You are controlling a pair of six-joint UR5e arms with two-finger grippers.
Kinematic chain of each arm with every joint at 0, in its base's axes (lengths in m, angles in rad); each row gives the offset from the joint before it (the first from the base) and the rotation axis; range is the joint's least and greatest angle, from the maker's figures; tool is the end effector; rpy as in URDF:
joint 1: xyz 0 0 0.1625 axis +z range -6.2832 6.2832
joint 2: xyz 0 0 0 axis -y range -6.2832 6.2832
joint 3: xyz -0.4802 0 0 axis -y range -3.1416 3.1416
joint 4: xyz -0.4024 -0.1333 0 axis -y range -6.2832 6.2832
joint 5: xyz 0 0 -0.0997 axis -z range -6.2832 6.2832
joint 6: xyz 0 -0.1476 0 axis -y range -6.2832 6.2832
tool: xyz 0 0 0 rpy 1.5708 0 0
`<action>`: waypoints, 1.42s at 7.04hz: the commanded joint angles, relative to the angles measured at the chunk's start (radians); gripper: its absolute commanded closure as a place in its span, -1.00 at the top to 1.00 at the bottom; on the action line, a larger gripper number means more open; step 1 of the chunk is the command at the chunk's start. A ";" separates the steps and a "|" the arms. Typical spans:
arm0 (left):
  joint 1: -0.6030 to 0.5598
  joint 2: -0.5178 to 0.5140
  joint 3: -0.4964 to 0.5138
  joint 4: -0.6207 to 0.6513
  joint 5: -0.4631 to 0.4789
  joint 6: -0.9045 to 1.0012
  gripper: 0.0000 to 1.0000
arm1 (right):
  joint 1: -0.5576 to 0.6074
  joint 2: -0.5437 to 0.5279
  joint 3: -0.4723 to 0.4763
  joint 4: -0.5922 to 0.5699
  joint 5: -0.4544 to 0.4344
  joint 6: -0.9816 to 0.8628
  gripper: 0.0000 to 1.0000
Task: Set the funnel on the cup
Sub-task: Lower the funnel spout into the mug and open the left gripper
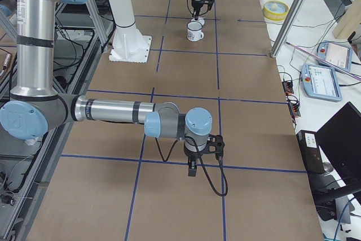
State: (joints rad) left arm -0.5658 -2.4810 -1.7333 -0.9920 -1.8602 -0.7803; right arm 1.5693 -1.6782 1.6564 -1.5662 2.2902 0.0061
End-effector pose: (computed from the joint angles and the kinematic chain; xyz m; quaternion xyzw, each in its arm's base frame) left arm 0.5642 -0.4663 0.1809 0.0429 0.2761 0.1426 0.9495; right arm 0.0354 -0.4487 0.7614 -0.0094 -0.3519 0.0052 0.9360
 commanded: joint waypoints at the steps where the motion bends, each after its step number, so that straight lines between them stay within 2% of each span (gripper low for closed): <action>1: 0.015 0.025 0.003 -0.043 0.000 0.000 -1.00 | 0.000 0.000 0.000 0.000 0.000 0.000 1.00; 2: 0.017 0.045 0.003 -0.075 -0.002 -0.002 -1.00 | 0.000 0.000 -0.001 0.000 0.000 0.000 1.00; 3: 0.017 0.048 0.003 -0.091 -0.002 -0.008 -0.53 | 0.000 0.000 0.000 0.000 0.000 0.000 1.00; 4: 0.018 0.072 -0.005 -0.121 0.000 -0.013 0.98 | 0.000 0.000 0.000 0.000 0.000 0.000 1.00; 6: 0.018 0.102 -0.032 -0.158 0.000 -0.013 1.00 | 0.000 0.000 0.000 0.000 0.000 0.000 1.00; 9: -0.041 0.140 -0.213 -0.158 -0.002 -0.013 1.00 | 0.000 0.000 -0.001 0.000 0.000 0.000 1.00; 10: -0.057 0.142 -0.241 -0.162 -0.002 -0.013 1.00 | 0.000 0.000 0.000 0.000 0.000 0.000 1.00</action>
State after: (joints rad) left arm -0.5976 -2.3459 -1.9260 -1.1507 -1.8619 -0.7931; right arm 1.5693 -1.6780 1.6555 -1.5662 2.2903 0.0062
